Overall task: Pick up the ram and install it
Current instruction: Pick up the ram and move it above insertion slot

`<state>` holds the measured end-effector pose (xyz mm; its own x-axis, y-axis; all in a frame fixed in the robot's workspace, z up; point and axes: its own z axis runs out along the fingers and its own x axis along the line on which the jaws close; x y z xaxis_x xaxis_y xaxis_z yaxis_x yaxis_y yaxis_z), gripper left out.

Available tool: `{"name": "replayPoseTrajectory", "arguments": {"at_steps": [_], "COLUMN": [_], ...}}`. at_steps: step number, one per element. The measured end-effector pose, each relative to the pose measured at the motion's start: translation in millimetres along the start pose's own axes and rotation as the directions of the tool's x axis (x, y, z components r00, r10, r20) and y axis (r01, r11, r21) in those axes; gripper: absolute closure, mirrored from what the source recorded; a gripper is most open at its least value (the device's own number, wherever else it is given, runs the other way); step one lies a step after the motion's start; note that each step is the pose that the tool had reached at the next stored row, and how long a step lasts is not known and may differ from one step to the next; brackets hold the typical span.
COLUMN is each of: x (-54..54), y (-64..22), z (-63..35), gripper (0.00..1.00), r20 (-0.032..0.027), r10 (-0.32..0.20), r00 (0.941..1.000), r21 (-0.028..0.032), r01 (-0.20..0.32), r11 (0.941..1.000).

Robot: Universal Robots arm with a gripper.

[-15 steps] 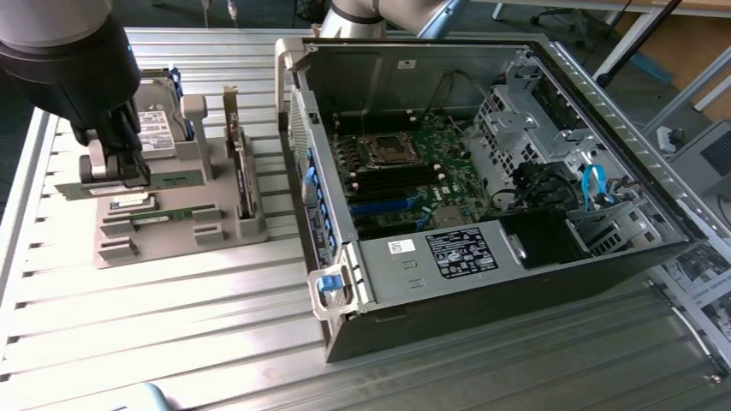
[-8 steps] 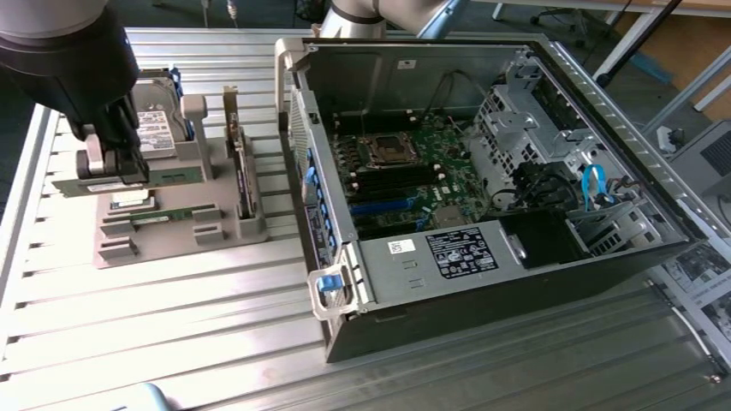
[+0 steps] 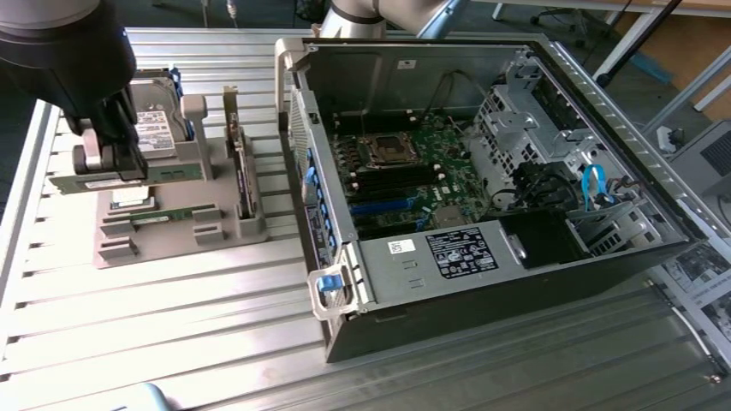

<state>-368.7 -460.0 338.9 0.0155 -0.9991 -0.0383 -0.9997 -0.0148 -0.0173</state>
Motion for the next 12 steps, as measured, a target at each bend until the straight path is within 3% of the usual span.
{"name": "replayPoseTrajectory", "arguments": {"at_steps": [12], "x": [-0.4], "y": [-0.2], "z": [-10.1], "gripper": [0.88], "r20": [0.0000], "r10": [0.000], "r00": [1.0000], "r21": [0.0001], "r01": [0.000], "r11": [1.0000]}}
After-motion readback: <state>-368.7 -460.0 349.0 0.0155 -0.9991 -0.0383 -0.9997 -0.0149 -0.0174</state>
